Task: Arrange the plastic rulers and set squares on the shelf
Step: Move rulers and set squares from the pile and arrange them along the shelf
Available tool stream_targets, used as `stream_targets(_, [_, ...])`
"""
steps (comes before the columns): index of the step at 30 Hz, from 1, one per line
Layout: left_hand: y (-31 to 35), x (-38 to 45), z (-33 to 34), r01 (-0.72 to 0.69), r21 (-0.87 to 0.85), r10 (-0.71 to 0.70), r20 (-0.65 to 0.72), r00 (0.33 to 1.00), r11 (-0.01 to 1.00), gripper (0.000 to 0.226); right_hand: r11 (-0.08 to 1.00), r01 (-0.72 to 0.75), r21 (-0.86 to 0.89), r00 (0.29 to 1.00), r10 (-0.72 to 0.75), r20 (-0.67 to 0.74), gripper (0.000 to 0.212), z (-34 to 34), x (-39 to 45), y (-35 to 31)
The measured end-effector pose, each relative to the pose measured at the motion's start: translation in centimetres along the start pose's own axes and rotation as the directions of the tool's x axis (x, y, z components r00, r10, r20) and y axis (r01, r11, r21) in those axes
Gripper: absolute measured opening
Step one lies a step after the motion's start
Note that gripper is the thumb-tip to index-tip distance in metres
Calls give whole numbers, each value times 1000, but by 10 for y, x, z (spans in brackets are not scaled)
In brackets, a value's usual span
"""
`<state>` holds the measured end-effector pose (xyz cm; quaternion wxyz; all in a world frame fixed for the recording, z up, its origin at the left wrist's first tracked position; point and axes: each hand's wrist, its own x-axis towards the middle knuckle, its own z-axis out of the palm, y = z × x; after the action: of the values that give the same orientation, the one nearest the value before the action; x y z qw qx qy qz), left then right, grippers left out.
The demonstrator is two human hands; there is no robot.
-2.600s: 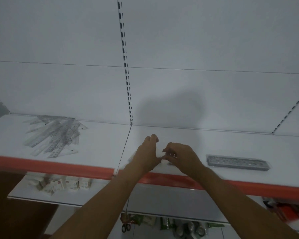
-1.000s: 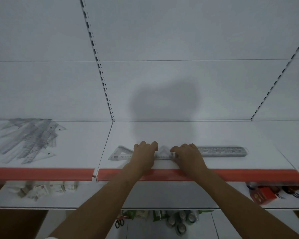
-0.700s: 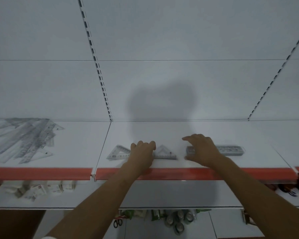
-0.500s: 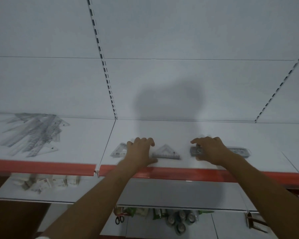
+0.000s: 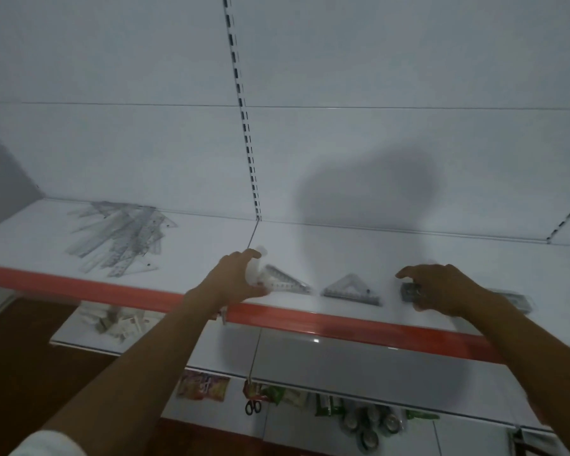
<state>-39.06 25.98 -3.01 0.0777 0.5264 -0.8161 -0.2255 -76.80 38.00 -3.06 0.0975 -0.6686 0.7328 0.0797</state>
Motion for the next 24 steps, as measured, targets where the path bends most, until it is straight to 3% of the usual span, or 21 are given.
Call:
stream_targets(3, [1, -1, 0, -17, 70, 12, 70, 997, 997, 77, 1000, -7, 28, 1000, 6, 13, 64, -3, -2, -1])
stream_targets(12, [-4, 10, 10, -74, 47, 74, 1, 997, 996, 38, 998, -61, -3, 998, 61, -15, 64, -1, -10, -9])
stream_targets(17, [-9, 13, 12, -100, 38, 100, -6, 995, 994, 35, 984, -107, -141, 994, 105, -20, 70, -7, -16, -21])
stream_targets(20, [-11, 13, 14, -99, 29, 100, -15, 995, 995, 36, 989, -82, -119, 992, 69, -105, 69, -13, -16, -35])
stream_targets(24, [-11, 6, 18, -89, 20, 90, -36, 995, 996, 38, 996, 84, 17, 949, -75, -305, 65, -18, -1, -75])
